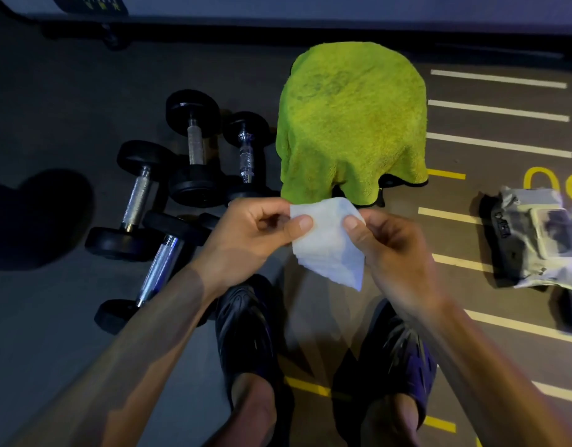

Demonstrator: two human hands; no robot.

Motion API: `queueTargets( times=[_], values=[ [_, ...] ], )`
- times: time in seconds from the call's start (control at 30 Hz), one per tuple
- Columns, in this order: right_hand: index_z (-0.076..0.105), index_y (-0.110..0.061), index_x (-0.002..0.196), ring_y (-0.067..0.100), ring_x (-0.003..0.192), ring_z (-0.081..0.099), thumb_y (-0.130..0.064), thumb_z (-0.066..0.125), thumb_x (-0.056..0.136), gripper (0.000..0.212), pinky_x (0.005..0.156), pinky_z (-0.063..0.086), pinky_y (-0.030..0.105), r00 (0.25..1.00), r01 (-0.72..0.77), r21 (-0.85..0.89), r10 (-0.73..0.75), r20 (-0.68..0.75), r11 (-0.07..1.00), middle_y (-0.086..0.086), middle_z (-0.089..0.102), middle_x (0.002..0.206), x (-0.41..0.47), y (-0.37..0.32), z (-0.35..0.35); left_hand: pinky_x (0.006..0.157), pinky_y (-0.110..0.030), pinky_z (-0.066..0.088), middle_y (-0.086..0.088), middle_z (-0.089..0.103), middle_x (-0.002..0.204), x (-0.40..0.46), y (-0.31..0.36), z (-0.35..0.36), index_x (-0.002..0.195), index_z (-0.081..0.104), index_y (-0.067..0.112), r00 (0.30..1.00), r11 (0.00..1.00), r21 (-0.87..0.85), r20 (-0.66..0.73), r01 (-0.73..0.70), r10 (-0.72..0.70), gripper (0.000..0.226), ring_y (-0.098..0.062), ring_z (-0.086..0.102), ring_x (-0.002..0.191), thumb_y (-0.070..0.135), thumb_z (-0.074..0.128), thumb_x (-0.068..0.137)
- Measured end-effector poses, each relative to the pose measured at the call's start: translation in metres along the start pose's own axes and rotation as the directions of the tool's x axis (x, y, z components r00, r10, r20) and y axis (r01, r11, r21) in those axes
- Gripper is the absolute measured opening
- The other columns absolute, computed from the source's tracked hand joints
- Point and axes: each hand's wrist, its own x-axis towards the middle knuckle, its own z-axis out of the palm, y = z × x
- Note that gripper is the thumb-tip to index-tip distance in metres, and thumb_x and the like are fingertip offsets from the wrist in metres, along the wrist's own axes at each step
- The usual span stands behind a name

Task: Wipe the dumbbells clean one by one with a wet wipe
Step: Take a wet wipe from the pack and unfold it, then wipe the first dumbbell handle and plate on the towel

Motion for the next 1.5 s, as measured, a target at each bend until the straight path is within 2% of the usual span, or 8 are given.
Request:
queueTargets(
  times=[0.23,0.47,0.57,0.73,1.07,1.23,1.37,1.5],
  values=[
    [0.071,-0.006,0.095,0.026,0.085,0.056,-0.062,0.077,0.083,0.058,0.079,0.050,0.073,0.997,0.026,0.026,-0.024,-0.073,0.999,0.041,0.061,0.096,0.007,-0.011,0.006,0.068,-0.017,0.050,0.004,0.068,0.076,0.000,0.008,0.001,0.087,0.076,0.011,0.997,1.000,-0.031,-0.081,-0.003,0.001,0.015,-0.008,0.061,0.073,0.024,0.078,0.079],
    [0.072,-0.010,0.088,0.021,0.076,0.054,-0.051,0.065,0.092,0.042,0.069,0.052,0.057,0.991,0.020,0.013,-0.018,-0.131,1.000,0.022,0.064,0.079,0.008,-0.013,0.008,0.076,-0.021,0.054,-0.028,0.064,0.085,-0.003,0.004,0.000,0.098,0.075,-0.004,0.996,0.998,-0.063,-0.088,-0.003,-0.003,0.031,-0.021,0.060,0.082,0.025,0.080,0.088],
    [0.067,-0.009,0.081,0.020,0.068,0.038,-0.050,0.066,0.093,0.043,0.061,0.032,0.040,0.987,0.030,0.043,-0.023,-0.158,0.999,0.009,0.047,0.070,0.010,-0.011,0.008,0.073,-0.016,0.053,-0.003,0.070,0.079,-0.004,0.008,0.002,0.091,0.075,0.003,0.992,0.996,-0.085,-0.126,-0.010,0.000,0.024,-0.008,0.064,0.074,0.027,0.072,0.089],
    [0.069,0.010,0.109,0.030,0.093,0.066,-0.046,0.080,0.085,0.061,0.081,0.058,0.053,0.994,-0.107,0.215,0.108,0.009,0.971,0.039,0.069,0.102,0.006,-0.014,0.013,0.071,-0.031,0.055,-0.019,0.073,0.081,-0.001,0.010,0.003,0.091,0.074,0.004,0.984,0.996,-0.086,-0.174,-0.038,0.023,0.024,-0.015,0.066,0.075,0.027,0.073,0.096],
    [0.080,-0.007,0.105,0.036,0.098,0.077,-0.024,0.074,0.096,0.020,0.092,0.058,0.062,0.989,-0.062,-0.018,0.064,0.131,0.998,0.017,0.081,0.098,0.033,-0.060,0.028,0.060,-0.022,0.057,-0.001,0.077,0.074,-0.011,0.013,-0.059,0.094,0.075,0.012,0.914,0.999,-0.044,-0.404,-0.001,-0.016,0.008,-0.012,0.068,0.062,0.013,0.068,0.098],
    [0.079,-0.010,0.101,0.034,0.101,0.077,-0.032,0.069,0.093,0.025,0.092,0.056,0.066,0.975,-0.041,-0.100,0.062,0.212,0.994,0.012,0.081,0.097,0.053,-0.070,0.060,0.062,-0.014,0.052,0.011,0.076,0.070,-0.035,-0.035,-0.105,0.085,0.075,0.021,0.830,0.979,0.083,-0.547,0.184,-0.110,0.020,0.001,0.065,0.061,0.005,0.072,0.097],
    [0.067,0.004,0.101,0.063,0.101,0.063,-0.044,0.067,0.089,0.049,0.084,0.046,0.078,0.982,-0.033,-0.037,0.040,0.185,0.999,0.045,0.060,0.108,0.052,-0.048,0.086,0.063,-0.004,0.042,0.022,0.072,0.066,-0.045,-0.076,-0.116,0.080,0.078,0.031,0.798,0.874,0.279,-0.575,0.397,-0.179,0.020,0.010,0.062,0.059,0.017,0.078,0.095],
    [0.057,0.011,0.106,0.067,0.107,0.049,-0.060,0.065,0.083,0.075,0.085,0.043,0.081,0.974,-0.102,-0.096,0.119,0.195,0.990,0.048,0.050,0.115,0.044,-0.024,0.085,0.073,-0.016,0.045,0.013,0.074,0.083,-0.051,-0.095,-0.112,0.098,0.083,0.026,0.774,0.711,0.432,-0.583,0.554,-0.249,0.007,-0.009,0.072,0.083,0.030,0.077,0.095]
  ],
)
